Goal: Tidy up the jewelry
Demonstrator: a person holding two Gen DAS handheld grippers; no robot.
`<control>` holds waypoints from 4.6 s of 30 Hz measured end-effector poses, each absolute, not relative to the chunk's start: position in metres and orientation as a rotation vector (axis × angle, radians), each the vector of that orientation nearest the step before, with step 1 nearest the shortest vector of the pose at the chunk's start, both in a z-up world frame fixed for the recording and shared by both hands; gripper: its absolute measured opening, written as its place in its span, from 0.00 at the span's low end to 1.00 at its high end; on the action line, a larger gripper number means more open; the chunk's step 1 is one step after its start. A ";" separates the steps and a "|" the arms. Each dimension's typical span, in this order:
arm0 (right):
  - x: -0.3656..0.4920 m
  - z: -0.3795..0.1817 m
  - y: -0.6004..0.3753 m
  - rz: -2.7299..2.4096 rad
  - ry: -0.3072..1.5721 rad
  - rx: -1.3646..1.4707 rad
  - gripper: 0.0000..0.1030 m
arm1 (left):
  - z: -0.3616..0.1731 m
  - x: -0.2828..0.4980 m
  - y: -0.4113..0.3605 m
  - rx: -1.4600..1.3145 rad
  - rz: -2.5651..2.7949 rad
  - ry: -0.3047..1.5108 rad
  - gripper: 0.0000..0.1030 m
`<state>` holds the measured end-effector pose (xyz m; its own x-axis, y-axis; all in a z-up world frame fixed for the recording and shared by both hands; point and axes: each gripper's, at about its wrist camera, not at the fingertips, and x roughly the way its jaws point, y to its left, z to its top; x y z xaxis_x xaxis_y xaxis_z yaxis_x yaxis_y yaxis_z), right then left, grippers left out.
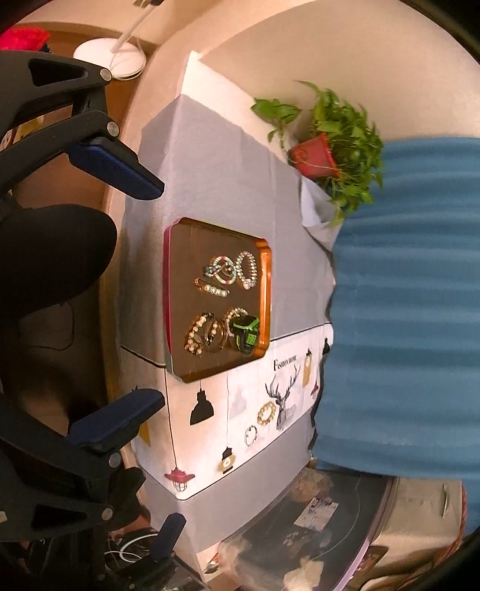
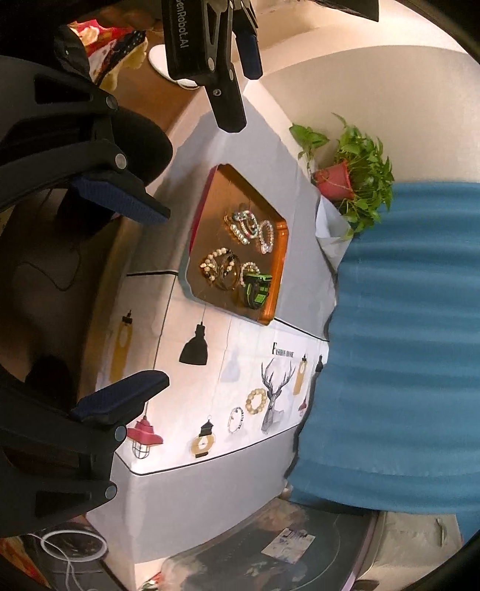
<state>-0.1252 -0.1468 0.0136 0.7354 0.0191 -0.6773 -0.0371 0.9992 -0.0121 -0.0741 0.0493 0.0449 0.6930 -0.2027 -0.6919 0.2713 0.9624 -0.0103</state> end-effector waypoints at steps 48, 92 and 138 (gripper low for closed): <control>-0.154 0.026 -0.181 -0.026 0.712 0.036 0.82 | 0.061 -0.091 0.024 0.169 -0.268 0.726 0.99; 0.176 -0.145 -0.437 -0.190 0.934 0.084 0.81 | -0.104 0.281 -0.293 0.259 -0.502 1.060 0.99; -0.069 0.016 -0.266 -0.058 0.787 -0.009 0.03 | 0.049 -0.003 -0.071 0.210 -0.588 0.869 0.10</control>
